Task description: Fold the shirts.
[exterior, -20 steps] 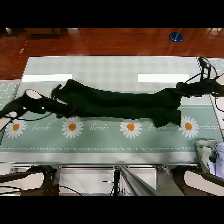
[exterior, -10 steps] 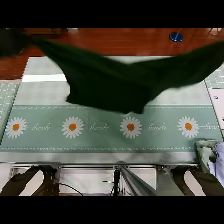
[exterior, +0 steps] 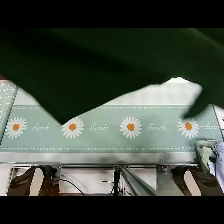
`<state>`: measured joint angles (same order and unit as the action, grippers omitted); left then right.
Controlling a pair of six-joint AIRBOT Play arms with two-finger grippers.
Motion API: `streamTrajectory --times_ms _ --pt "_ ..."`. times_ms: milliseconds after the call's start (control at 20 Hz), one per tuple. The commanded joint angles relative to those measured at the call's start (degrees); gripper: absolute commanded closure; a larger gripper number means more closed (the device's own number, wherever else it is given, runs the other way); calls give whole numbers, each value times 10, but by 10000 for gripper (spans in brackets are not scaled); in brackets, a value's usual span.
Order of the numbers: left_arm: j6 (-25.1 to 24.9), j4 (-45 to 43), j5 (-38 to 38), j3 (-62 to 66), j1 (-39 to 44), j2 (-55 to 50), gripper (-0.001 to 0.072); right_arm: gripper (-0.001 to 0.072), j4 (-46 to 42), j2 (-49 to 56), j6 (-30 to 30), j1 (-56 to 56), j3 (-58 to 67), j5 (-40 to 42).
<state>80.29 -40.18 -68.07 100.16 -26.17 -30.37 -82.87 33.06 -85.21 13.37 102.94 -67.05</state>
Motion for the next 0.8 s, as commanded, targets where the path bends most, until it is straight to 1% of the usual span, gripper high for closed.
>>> streamTrajectory --times_ms 0,100,150,250,350,400,450,550,600,650,750 --pt "73 -105 -113 58 -9 41 684 690 -54 -8 -12 0 101 -169" --pt "86 -119 -181 76 -5 42 683 690 -65 -7 -16 0 132 -188" --pt "97 -119 -193 78 3 42 683 691 -73 -7 -16 0 135 -201" --pt "124 -129 -219 75 27 36 683 691 -86 7 -16 0 134 -267" --pt "123 -137 -281 53 37 22 684 691 -57 33 -11 0 109 -324" --pt "111 -144 -310 23 37 17 684 691 -36 52 -4 0 81 -341" --pt "95 -153 -316 -27 35 16 684 691 -22 70 2 0 47 -344" --pt "83 -197 -290 -148 35 16 684 691 -13 121 17 0 -38 -316" --pt "82 -208 -250 -226 35 13 684 691 -12 152 19 0 -76 -290" --pt "78 -207 -207 -296 36 4 684 691 -11 191 19 0 -109 -264" --pt "77 -161 -118 -416 40 -35 685 691 27 284 19 0 -139 -225"
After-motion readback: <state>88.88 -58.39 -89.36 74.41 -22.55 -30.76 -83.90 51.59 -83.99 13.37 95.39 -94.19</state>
